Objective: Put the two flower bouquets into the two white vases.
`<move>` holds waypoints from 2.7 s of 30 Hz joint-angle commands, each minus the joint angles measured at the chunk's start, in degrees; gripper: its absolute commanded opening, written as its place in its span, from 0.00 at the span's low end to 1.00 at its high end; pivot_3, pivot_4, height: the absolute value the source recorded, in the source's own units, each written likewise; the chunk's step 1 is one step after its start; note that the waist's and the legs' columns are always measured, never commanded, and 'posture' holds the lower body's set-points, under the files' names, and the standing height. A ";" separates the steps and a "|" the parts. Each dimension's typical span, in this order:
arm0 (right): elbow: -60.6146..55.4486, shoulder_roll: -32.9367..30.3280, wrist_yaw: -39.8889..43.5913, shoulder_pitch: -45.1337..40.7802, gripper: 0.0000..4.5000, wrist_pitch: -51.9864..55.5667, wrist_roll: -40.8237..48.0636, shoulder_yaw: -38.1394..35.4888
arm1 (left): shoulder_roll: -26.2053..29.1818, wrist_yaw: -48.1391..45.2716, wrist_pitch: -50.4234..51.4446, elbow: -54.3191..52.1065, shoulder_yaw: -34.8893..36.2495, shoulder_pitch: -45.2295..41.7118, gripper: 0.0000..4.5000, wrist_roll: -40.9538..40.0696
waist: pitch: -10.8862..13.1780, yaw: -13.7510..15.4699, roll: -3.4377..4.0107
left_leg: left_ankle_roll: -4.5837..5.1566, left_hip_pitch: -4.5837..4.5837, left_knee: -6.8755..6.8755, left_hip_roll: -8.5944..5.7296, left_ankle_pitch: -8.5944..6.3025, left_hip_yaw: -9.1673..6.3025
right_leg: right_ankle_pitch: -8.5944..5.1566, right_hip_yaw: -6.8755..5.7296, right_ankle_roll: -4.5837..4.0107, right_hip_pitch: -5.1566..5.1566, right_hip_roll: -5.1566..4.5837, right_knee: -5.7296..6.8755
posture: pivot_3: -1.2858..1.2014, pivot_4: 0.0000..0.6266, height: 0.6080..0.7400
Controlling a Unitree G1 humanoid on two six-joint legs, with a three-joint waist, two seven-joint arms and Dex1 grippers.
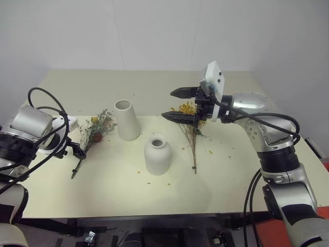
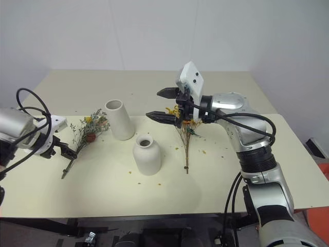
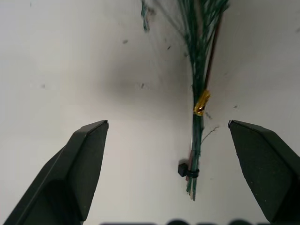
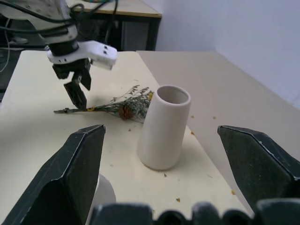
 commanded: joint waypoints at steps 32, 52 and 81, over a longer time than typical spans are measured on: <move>1.45 2.32 1.68 -2.77 1.00 -3.18 -1.88 -2.45 | -11.41 14.48 -20.52 7.25 27.95 -12.97 0.01 17.02 | 0.01 -0.30 -0.03 | -0.02 -0.34 0.05 -0.07 0.02 -0.03 | 0.14 0.06 -0.27 -0.58 -0.09 0.59 | 0.52 0.24 1.00; 24.68 11.02 3.72 -12.81 1.00 -10.41 -10.66 0.02 | -28.21 11.98 -44.17 0.26 40.72 -16.48 0.01 3.96 | 0.01 -0.60 -0.03 | -0.09 -0.40 0.16 -0.10 0.05 -0.01 | 0.25 0.06 -0.36 -0.64 -0.12 0.91 | 0.52 0.24 1.00; 23.30 9.62 4.29 -11.29 1.00 -8.72 -10.49 -0.78 | -23.32 10.13 -30.45 -14.15 31.85 -7.61 0.01 6.31 | 0.01 -0.71 -0.02 | -0.10 -0.42 0.15 -0.08 0.06 -0.02 | 0.25 0.06 -0.35 -0.67 -0.08 0.91 | 0.52 0.24 1.00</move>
